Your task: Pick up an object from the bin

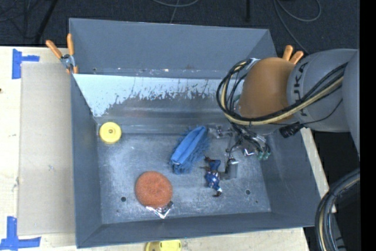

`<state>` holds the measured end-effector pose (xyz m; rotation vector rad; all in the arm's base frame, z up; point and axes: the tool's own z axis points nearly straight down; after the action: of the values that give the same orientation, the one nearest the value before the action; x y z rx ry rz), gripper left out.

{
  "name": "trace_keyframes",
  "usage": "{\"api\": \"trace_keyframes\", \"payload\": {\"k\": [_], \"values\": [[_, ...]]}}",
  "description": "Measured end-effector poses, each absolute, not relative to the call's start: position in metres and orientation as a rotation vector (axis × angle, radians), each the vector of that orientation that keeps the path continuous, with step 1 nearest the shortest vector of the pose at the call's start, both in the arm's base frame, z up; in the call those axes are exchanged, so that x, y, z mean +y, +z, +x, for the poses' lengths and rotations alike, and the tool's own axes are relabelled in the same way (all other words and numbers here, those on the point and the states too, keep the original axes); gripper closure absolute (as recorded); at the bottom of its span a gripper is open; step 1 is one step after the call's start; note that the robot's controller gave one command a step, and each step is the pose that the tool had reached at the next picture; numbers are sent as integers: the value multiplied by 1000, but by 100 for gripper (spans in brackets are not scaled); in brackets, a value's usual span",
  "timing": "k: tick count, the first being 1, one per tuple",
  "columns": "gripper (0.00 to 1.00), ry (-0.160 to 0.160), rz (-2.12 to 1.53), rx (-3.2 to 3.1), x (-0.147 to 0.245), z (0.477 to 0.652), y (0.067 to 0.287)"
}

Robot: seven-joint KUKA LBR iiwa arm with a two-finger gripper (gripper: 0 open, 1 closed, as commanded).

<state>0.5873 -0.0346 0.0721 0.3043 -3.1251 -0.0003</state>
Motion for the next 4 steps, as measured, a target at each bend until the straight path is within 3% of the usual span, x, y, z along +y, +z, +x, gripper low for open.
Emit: {"api": "trace_keyframes", "payload": {"k": [2, 3, 4], "values": [[0, 1, 283, -3131, -15, 596, 70], [0, -1, 686, -3066, 6, 585, 70], [100, -2, 635, -3078, 37, 578, 70]]}}
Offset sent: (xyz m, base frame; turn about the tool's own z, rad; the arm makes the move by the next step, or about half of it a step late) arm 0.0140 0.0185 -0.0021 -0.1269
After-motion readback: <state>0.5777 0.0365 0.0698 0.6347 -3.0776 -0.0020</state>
